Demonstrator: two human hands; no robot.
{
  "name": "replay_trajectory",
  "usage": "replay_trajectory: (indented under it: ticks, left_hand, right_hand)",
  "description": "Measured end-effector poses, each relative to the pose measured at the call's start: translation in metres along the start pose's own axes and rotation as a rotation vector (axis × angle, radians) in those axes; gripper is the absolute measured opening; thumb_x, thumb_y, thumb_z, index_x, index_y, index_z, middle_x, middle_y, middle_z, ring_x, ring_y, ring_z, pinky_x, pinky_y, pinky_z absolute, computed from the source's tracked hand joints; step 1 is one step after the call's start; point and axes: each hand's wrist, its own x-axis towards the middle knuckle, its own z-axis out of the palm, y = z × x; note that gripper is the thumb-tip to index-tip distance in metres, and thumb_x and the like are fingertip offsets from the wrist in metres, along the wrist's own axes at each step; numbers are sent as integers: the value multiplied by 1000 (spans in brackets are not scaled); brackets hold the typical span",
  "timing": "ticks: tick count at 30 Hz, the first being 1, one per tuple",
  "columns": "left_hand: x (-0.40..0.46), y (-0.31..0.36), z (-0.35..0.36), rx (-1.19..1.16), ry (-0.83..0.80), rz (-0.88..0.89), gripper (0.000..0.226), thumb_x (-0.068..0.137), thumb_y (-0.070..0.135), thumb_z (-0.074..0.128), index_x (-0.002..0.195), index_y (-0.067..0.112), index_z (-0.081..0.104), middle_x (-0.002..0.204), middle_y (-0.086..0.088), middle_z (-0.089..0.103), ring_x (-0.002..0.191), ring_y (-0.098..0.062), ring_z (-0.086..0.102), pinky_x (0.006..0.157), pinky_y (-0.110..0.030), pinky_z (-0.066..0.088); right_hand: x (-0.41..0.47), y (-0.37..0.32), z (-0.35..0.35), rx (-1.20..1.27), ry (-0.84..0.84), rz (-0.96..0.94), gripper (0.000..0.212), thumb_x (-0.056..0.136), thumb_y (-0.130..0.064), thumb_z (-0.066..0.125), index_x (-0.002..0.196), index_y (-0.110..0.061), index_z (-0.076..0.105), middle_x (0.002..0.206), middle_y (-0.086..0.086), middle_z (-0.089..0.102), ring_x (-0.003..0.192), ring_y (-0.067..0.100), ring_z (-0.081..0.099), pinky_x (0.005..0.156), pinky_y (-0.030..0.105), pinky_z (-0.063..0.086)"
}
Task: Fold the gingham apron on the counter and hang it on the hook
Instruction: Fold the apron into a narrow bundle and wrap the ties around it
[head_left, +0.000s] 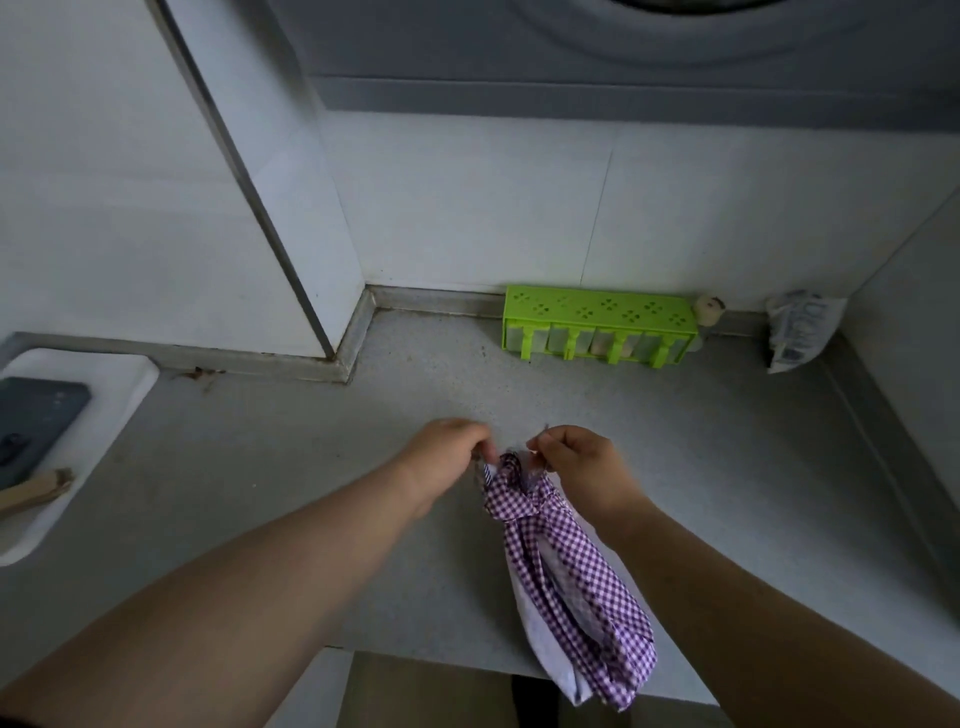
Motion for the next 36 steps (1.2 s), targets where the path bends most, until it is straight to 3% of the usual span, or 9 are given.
replay_trajectory:
  ticks: [4, 9, 17, 21, 25, 27, 30, 34, 36]
  left_hand:
    - [-24, 14, -14, -43, -50, 99, 30, 100, 9, 50, 76, 7, 68, 66, -10, 69, 57, -9, 65, 64, -23, 48]
    - [-70, 38, -36, -24, -138, 175, 28, 107, 20, 47, 90, 13, 67, 65, -8, 66, 71, -23, 76, 65, -25, 54]
    - [-121, 63, -50, 28, -196, 289, 29, 110, 26, 48, 103, 17, 75, 88, -10, 66, 74, -23, 72, 86, -52, 62]
    - [-129, 72, -52, 95, -172, 387, 29, 108, 21, 54, 102, 21, 82, 107, 4, 75, 78, -8, 67, 72, -29, 61]
    - [-133, 78, -53, 188, -179, 482, 26, 106, 18, 58, 114, 20, 82, 119, 14, 76, 105, 11, 62, 84, -2, 42]
    - [-132, 80, -52, 181, -185, 487, 25, 105, 18, 60, 117, 20, 82, 123, 12, 76, 117, 5, 62, 96, -5, 39]
    - [-130, 79, -51, 186, -192, 472, 24, 106, 19, 59, 112, 22, 82, 91, 20, 78, 98, 6, 66, 98, -14, 46]
    - [-121, 77, -50, 208, -159, 459, 32, 104, 30, 56, 83, 32, 80, 90, 0, 76, 91, -13, 66, 104, -44, 52]
    - [-117, 75, -47, 188, -172, 440, 34, 108, 26, 53, 85, 28, 77, 88, 1, 75, 84, -9, 67, 92, -35, 58]
  right_hand:
    - [-18, -17, -3, 22, 68, -38, 19, 102, -25, 60, 94, -22, 77, 80, -5, 79, 83, 11, 70, 87, 32, 54]
    - [-52, -49, 3, 207, 117, -74, 14, 99, -13, 65, 98, -4, 76, 78, 9, 75, 63, 12, 70, 65, 23, 60]
    - [-85, -76, 8, 160, 93, -174, 9, 93, -3, 69, 93, -9, 63, 88, 19, 74, 60, 22, 66, 70, 44, 60]
    - [-96, -84, 9, -10, 70, -217, 9, 93, -13, 72, 84, -13, 71, 74, 11, 76, 61, 19, 68, 76, 48, 61]
    - [-104, -91, 6, -94, 29, -291, 15, 93, -10, 66, 80, -12, 74, 66, 10, 72, 61, 21, 68, 77, 55, 60]
    - [-108, -93, 3, -108, -14, -342, 16, 94, -6, 62, 85, -10, 75, 73, 12, 74, 66, 25, 73, 78, 57, 60]
    - [-112, -96, 1, -161, -75, -403, 20, 95, -5, 60, 91, -14, 77, 82, 9, 77, 74, 24, 76, 82, 51, 61]
    - [-117, -101, -3, -174, -160, -399, 36, 95, 0, 59, 86, -30, 77, 74, -12, 76, 72, 5, 72, 80, 30, 61]
    - [-115, -100, -3, -205, -156, -417, 31, 97, -4, 62, 87, -30, 76, 74, -14, 76, 70, 4, 70, 77, 27, 59]
